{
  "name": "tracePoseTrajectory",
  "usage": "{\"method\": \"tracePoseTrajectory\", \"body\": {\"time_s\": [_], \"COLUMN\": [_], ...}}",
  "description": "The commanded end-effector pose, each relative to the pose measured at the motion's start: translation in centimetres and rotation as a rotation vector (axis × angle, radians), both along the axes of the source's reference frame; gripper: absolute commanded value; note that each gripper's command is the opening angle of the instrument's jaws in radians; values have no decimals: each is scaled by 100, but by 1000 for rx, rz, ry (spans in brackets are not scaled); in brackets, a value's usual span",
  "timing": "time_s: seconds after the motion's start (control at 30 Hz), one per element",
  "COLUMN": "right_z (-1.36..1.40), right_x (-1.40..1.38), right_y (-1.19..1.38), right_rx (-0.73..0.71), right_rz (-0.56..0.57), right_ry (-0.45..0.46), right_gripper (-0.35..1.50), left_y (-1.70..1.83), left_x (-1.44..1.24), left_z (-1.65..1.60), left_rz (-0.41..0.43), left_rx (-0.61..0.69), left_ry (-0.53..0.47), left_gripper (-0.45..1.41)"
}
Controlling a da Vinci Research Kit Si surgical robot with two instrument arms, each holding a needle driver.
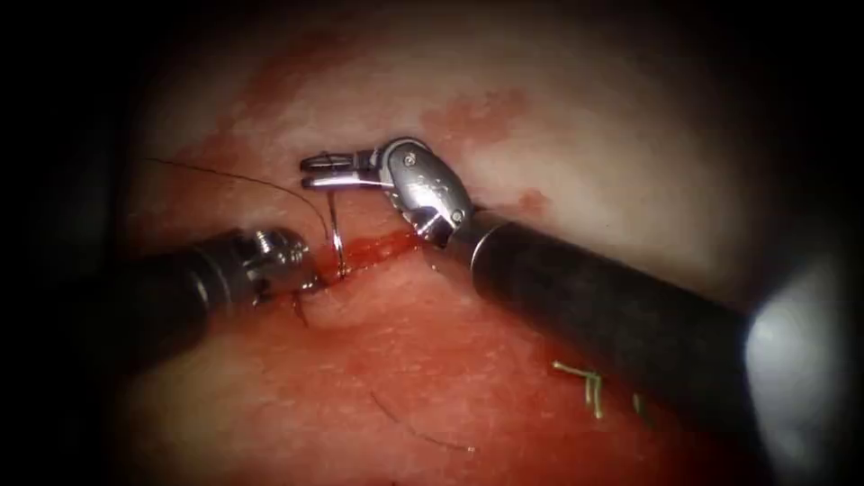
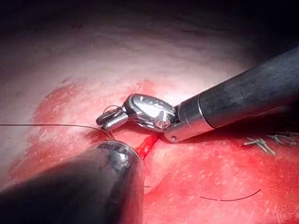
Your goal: Wound Closure
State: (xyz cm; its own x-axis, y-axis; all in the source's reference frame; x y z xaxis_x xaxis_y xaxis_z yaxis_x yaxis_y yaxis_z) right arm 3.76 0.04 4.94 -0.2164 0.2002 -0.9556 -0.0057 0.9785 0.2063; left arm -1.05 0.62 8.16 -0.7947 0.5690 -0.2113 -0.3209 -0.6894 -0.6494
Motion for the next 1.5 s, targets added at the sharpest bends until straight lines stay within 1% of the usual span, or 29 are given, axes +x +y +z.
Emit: {"method": "tracePoseTrajectory", "body": {"time_s": [0.03, 0.17, 0.37, 0.47, 0.6, 0.8, 0.97, 1.1, 1.13, 1.3, 1.5], "right_z": [3, 1, -8, -7, -3, -2, -2, -4, -5, -6, -7], "right_x": [9, 9, 10, 8, 5, -1, -7, -7, -6, -6, -6], "right_y": [0, -9, -17, -20, -29, -32, -32, -31, -30, -30, -29], "right_rx": [-2, -7, -7, -10, -17, -18, -18, -16, -15, 3, 21], "right_rz": [-1, -9, -16, -20, -21, -24, -26, -26, -26, -29, -34], "right_ry": [8, 15, 22, 25, 22, 23, 23, 23, 23, 24, 26], "right_gripper": [-35, -35, -35, -35, -35, -35, -35, -35, -35, -35, -35], "left_y": [1, 3, 18, 32, 37, 29, 25, 25, 23, 8, -5], "left_x": [-6, -5, -4, -4, -2, -4, 2, 3, 2, -1, -12], "left_z": [6, 3, -7, -21, -36, -44, -48, -55, -58, -68, -78], "left_rz": [-5, -4, -34, -46, -61, -59, -58, -76, -90, -105, -149], "left_rx": [-3, -5, -33, -57, -78, -89, -89, -112, -118, -151, -182], "left_ry": [-5, -12, -19, -21, -32, -29, -31, -42, -47, -55, -98], "left_gripper": [-45, -45, -45, -45, -45, -45, -45, -45, -45, -45, -45]}}
